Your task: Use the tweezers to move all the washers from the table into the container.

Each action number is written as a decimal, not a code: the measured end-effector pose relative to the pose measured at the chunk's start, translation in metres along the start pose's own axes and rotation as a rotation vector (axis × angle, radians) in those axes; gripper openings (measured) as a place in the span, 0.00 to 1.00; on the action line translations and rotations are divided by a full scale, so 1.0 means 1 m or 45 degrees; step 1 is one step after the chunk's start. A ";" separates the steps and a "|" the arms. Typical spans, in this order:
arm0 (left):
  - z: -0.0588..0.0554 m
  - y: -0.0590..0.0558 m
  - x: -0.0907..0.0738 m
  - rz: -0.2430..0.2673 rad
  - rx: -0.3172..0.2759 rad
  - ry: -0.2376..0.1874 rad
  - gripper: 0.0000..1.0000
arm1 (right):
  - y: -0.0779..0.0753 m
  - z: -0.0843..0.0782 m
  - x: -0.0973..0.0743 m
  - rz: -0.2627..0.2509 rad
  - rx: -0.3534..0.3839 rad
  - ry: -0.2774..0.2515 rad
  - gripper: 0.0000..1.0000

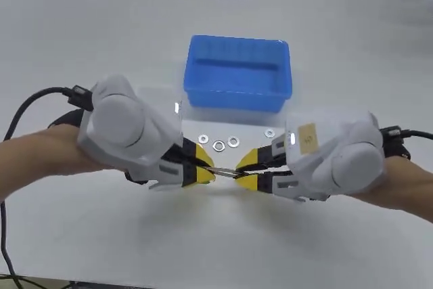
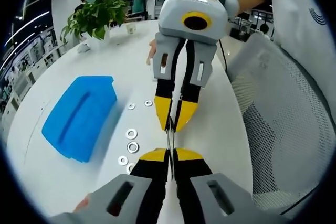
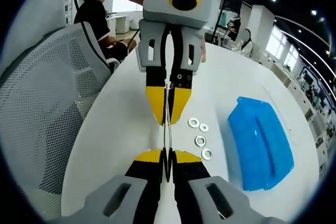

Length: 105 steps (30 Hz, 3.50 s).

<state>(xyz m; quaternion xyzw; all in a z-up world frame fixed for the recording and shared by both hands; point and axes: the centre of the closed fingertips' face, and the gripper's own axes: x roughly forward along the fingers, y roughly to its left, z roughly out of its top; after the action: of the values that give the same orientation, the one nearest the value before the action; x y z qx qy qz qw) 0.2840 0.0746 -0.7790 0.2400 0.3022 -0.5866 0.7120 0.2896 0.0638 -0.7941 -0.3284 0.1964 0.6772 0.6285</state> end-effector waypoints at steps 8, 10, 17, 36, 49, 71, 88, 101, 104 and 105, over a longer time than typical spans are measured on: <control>0.004 0.000 -0.002 0.017 -0.025 -0.002 0.08 | 0.002 0.001 -0.001 -0.007 0.001 -0.048 0.08; 0.007 0.000 -0.004 0.022 -0.031 -0.010 0.08 | 0.002 0.002 -0.002 -0.008 0.009 -0.064 0.08; 0.015 0.001 -0.006 0.045 -0.044 -0.025 0.08 | 0.001 0.004 -0.005 -0.040 0.031 -0.115 0.07; 0.056 0.008 0.002 0.062 -0.182 -0.235 0.14 | -0.001 0.000 -0.024 -0.119 0.242 -0.345 0.07; 0.070 -0.004 -0.001 0.012 -0.119 -0.307 0.09 | 0.002 0.004 -0.022 -0.063 0.240 -0.375 0.07; 0.083 -0.009 -0.015 0.015 -0.103 -0.461 0.09 | 0.007 0.001 -0.023 0.028 0.290 -0.392 0.08; 0.076 -0.012 -0.011 -0.019 -0.036 -0.409 0.10 | 0.009 0.005 -0.023 0.050 0.312 -0.410 0.08; 0.077 -0.014 -0.010 -0.019 0.040 -0.382 0.06 | 0.010 0.006 -0.023 0.043 0.270 -0.392 0.08; 0.077 -0.016 -0.012 -0.018 0.068 -0.368 0.06 | 0.009 0.006 -0.022 0.036 0.255 -0.383 0.09; 0.077 -0.016 -0.012 -0.016 0.071 -0.367 0.06 | 0.009 0.007 -0.021 0.033 0.248 -0.382 0.09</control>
<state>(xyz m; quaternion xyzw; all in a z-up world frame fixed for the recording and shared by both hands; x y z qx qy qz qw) 0.2783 0.0264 -0.7159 0.1710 0.1820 -0.6276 0.7374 0.2791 0.0518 -0.7763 -0.1586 0.1692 0.7045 0.6708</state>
